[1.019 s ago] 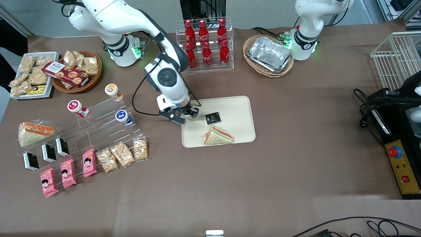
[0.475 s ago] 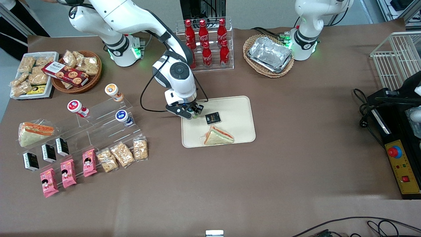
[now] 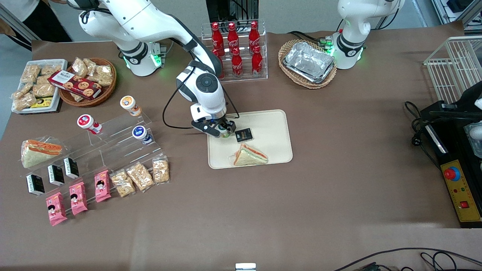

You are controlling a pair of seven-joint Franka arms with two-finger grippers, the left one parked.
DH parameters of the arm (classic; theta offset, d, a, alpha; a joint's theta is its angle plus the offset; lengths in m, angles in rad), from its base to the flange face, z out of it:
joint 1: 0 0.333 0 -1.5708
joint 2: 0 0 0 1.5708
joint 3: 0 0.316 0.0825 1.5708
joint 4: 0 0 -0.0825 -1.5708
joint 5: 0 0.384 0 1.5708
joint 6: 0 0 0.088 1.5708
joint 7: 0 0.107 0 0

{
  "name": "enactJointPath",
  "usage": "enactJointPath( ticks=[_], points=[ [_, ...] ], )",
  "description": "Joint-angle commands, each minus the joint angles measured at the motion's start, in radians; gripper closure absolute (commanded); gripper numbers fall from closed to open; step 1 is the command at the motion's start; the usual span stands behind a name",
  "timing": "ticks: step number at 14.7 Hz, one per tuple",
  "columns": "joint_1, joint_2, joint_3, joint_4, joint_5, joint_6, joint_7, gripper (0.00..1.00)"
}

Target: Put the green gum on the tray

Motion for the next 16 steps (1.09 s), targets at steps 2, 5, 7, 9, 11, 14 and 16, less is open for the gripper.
enactJointPath(
  ticks=[2,5,7,9,11,14,16],
  points=[
    [0.009,0.008,-0.006,-0.001,-0.040,0.025,0.047,0.00],
    [0.007,0.005,-0.004,-0.001,-0.040,0.023,0.045,0.00],
    [0.001,-0.018,-0.004,0.005,-0.039,0.013,0.033,0.00],
    [-0.006,-0.064,-0.004,0.008,-0.039,-0.012,0.025,0.00],
    [-0.008,-0.113,-0.003,0.030,-0.033,-0.097,-0.007,0.00],
    [-0.009,-0.173,-0.004,0.118,-0.021,-0.254,-0.063,0.00],
    [-0.015,-0.176,-0.009,0.236,0.015,-0.382,-0.111,0.00]
  ],
)
